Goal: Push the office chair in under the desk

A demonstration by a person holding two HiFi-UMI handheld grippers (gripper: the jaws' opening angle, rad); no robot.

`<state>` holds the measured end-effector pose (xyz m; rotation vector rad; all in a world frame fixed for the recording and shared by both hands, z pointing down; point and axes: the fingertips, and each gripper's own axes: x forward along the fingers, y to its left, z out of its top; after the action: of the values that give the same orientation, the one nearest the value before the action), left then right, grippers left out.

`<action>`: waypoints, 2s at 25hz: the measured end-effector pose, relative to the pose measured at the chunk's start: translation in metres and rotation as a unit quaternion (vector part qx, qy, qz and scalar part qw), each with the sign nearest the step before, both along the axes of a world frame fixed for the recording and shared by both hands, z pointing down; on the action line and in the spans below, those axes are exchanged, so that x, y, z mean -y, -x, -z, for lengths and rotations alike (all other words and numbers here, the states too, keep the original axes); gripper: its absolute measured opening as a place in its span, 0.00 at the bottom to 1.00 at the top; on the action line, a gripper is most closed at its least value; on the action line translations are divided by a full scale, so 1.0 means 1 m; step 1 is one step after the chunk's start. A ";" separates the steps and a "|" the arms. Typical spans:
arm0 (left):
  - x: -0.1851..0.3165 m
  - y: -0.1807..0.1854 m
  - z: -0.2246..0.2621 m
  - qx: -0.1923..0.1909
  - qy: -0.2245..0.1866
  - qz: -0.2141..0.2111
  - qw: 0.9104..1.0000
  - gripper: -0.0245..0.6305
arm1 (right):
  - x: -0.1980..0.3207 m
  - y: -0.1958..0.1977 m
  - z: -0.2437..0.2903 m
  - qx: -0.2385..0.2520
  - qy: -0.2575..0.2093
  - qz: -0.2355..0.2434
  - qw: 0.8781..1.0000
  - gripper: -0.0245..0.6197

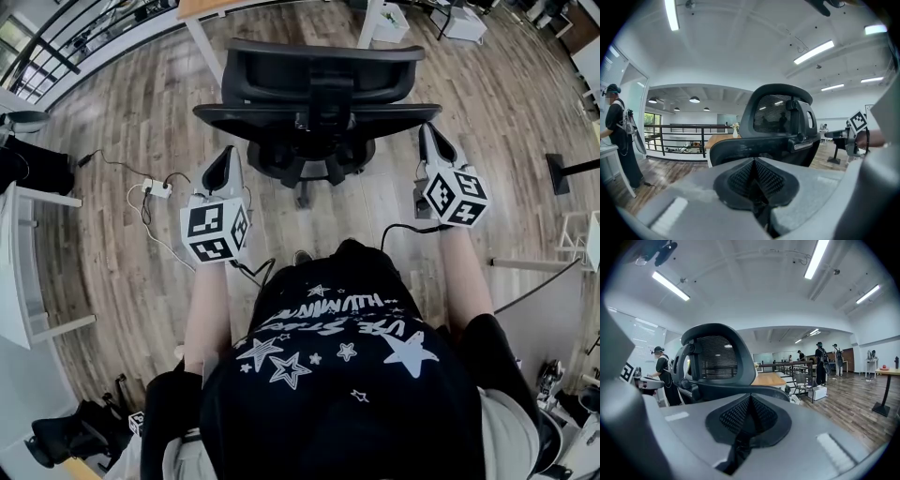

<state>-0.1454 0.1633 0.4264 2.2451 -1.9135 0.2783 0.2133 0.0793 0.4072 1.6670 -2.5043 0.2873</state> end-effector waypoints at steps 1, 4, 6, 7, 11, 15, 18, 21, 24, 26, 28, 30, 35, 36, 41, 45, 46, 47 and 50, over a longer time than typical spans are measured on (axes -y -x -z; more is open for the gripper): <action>0.000 0.002 0.000 0.004 -0.003 0.002 1.000 0.04 | -0.001 0.000 0.002 -0.005 -0.007 -0.002 1.000 0.04; -0.002 0.004 0.000 0.035 -0.012 0.001 0.999 0.04 | -0.004 -0.005 0.012 -0.046 -0.032 -0.016 0.998 0.04; -0.002 0.005 0.001 0.053 -0.015 -0.006 0.998 0.04 | -0.004 -0.005 0.016 -0.082 -0.044 -0.013 0.996 0.06; -0.001 0.005 0.000 0.059 -0.014 -0.009 0.998 0.04 | -0.004 -0.003 0.016 -0.098 -0.045 -0.003 0.994 0.18; 0.001 0.002 -0.002 0.078 -0.003 -0.039 0.996 0.11 | -0.002 0.003 0.013 -0.162 -0.046 0.025 0.985 0.47; 0.011 -0.002 -0.002 0.158 -0.018 -0.065 0.985 0.41 | 0.005 0.009 0.002 -0.266 -0.053 0.038 0.962 0.68; 0.019 0.001 -0.006 0.211 -0.027 -0.058 0.975 0.50 | 0.012 0.013 -0.007 -0.324 -0.057 0.038 0.944 0.71; 0.029 0.009 -0.010 0.290 -0.024 -0.045 0.956 0.52 | 0.021 0.016 -0.011 -0.354 -0.061 0.035 0.932 0.71; 0.044 0.019 -0.011 0.387 -0.017 -0.032 0.921 0.53 | 0.029 0.020 -0.015 -0.388 -0.069 0.040 0.918 0.70; 0.054 0.025 -0.010 0.432 -0.016 -0.028 0.901 0.53 | 0.035 0.023 -0.019 -0.403 -0.072 0.042 0.911 0.67; 0.063 0.029 -0.006 0.466 -0.017 -0.027 0.884 0.53 | 0.039 0.026 -0.019 -0.418 -0.079 0.040 0.904 0.59; 0.072 0.028 -0.006 0.488 -0.013 -0.034 0.872 0.53 | 0.044 0.029 -0.018 -0.433 -0.087 0.037 0.897 0.56; 0.094 0.027 -0.015 0.519 -0.001 -0.044 0.854 0.53 | 0.054 0.032 -0.022 -0.451 -0.100 0.045 0.886 0.56; 0.098 0.028 -0.014 0.518 -0.004 -0.039 0.854 0.53 | 0.055 0.033 -0.022 -0.455 -0.098 0.050 0.884 0.55; 0.107 0.031 -0.017 0.496 -0.004 -0.041 0.867 0.49 | 0.061 0.035 -0.025 -0.480 -0.098 0.051 0.870 0.52; 0.109 0.030 -0.018 0.495 -0.023 -0.050 0.867 0.49 | 0.067 0.035 -0.026 -0.479 -0.112 0.062 0.868 0.52; 0.113 0.029 -0.016 0.495 -0.025 -0.049 0.867 0.49 | 0.071 0.034 -0.025 -0.479 -0.114 0.064 0.868 0.52; 0.117 0.027 -0.015 0.494 -0.025 -0.048 0.868 0.49 | 0.077 0.033 -0.024 -0.478 -0.116 0.065 0.868 0.52; 0.127 0.024 -0.014 0.492 -0.023 -0.044 0.869 0.49 | 0.090 0.031 -0.025 -0.475 -0.123 0.064 0.869 0.52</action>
<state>-0.1693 0.0365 0.4401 2.4315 -2.1732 1.6782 0.1828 -0.0109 0.4322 1.2196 -1.8801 -0.7247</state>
